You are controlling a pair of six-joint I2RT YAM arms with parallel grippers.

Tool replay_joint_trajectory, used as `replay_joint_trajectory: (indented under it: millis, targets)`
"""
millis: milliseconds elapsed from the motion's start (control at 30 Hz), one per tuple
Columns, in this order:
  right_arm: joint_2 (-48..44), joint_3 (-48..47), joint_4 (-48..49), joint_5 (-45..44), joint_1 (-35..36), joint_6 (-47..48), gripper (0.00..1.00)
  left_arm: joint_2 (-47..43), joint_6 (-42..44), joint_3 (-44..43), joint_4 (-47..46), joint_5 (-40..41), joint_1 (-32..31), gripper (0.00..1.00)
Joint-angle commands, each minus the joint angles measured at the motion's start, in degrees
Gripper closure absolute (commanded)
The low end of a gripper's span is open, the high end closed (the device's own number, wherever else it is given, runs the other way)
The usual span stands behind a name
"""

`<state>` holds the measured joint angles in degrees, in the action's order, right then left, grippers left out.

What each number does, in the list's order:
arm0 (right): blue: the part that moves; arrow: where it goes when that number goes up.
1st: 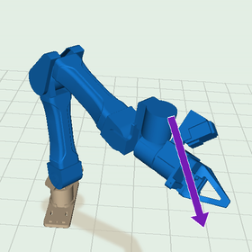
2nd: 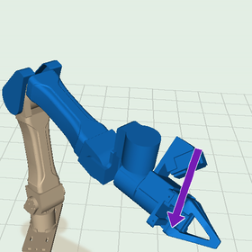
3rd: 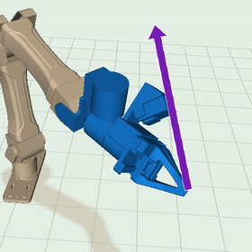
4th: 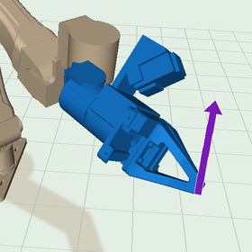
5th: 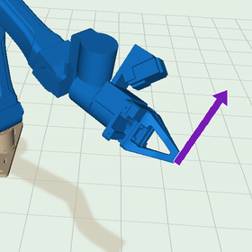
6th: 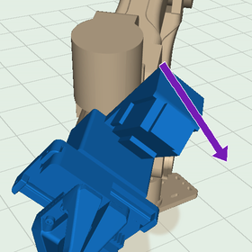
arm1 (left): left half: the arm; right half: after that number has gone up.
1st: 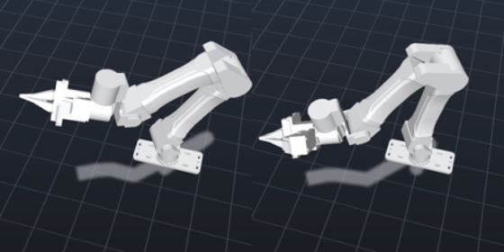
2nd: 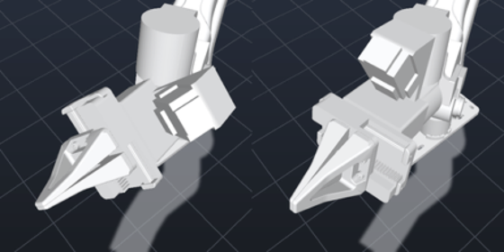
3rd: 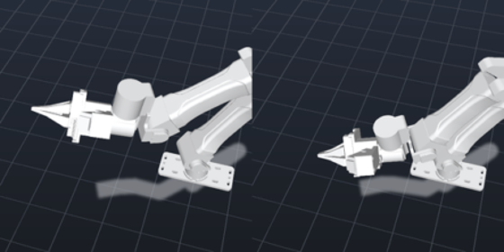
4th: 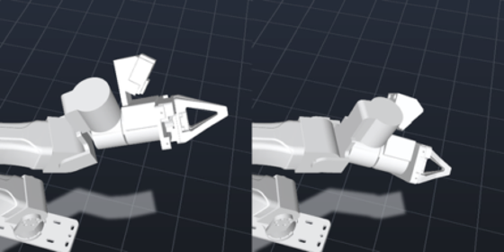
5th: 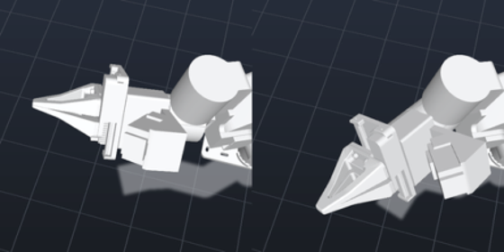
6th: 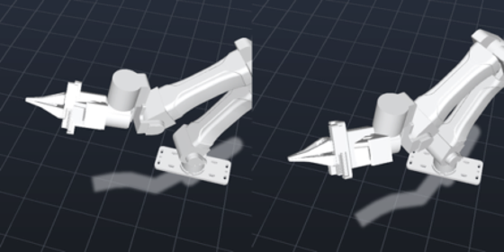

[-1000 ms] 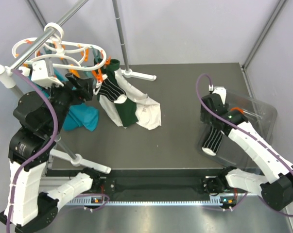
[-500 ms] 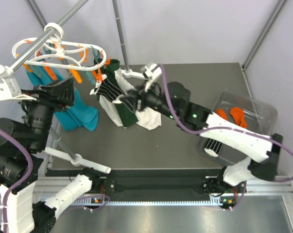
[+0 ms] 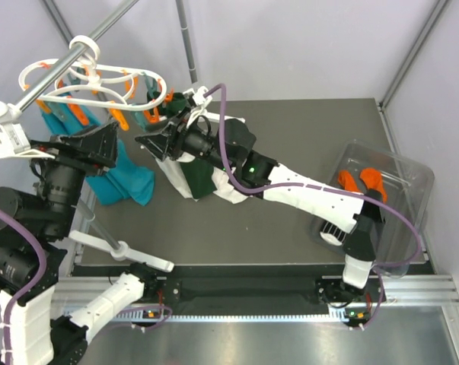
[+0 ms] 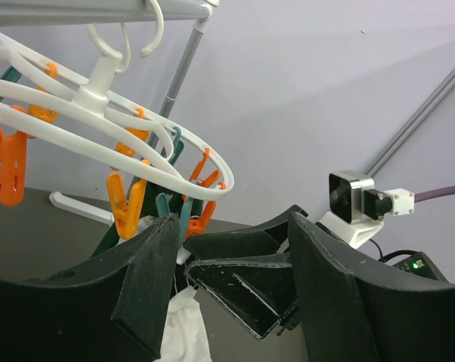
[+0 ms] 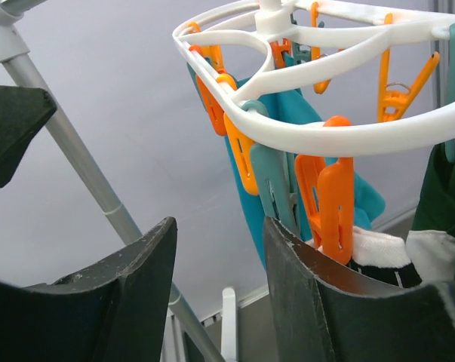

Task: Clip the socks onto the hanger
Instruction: Place the sock in the bin, then open the clamp at the hanger.

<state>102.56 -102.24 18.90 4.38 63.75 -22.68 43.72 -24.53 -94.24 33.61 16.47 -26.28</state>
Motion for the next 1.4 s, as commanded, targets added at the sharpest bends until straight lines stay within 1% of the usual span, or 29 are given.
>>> replay_joint_trajectory:
  millis: [0, 233, 567, 633, 833, 900, 1100, 1133, 1367]
  targets:
    - [0.70, -4.37, 4.93, -0.07, 0.50, -1.67, 0.50, -0.92, -0.78, -0.77, -2.32, -1.00, 0.09, 0.36]
    - [1.24, -4.20, 3.61, -2.01, 0.24, -1.14, 0.46, -1.10, -1.13, -0.34, -2.23, -1.53, 0.09, 0.36]
    - [3.96, -8.68, -3.51, -4.21, 0.24, 5.44, 0.46, -1.01, -1.57, 0.46, -2.84, -1.88, 0.09, 0.36]
    - [4.57, -9.65, -5.17, -6.31, 0.24, 7.29, 0.46, -1.18, -1.39, 0.54, -2.84, -1.70, 0.09, 0.36]
    - [6.24, -11.05, -6.15, -7.11, 0.24, 10.02, 0.46, -1.45, -1.39, 1.51, -3.19, -1.62, 0.09, 0.36]
    - [7.38, -12.45, -6.76, -7.28, 0.24, 10.54, 0.47, -1.27, -1.74, 1.95, -3.20, -1.27, 0.09, 0.37]
    - [8.79, -14.13, -5.36, -7.28, 0.33, 11.25, 0.56, -0.31, -3.15, 2.21, -2.14, -0.65, 0.09, 0.39]
    - [8.88, -14.04, -5.10, -7.37, 0.33, 11.34, 0.59, -0.39, -3.24, 2.30, -2.05, -0.65, 0.09, 0.39]
    - [9.76, -15.44, -3.69, -7.02, 0.24, 12.13, 0.67, -1.01, -4.20, 3.44, -2.40, 1.02, 0.09, 0.40]
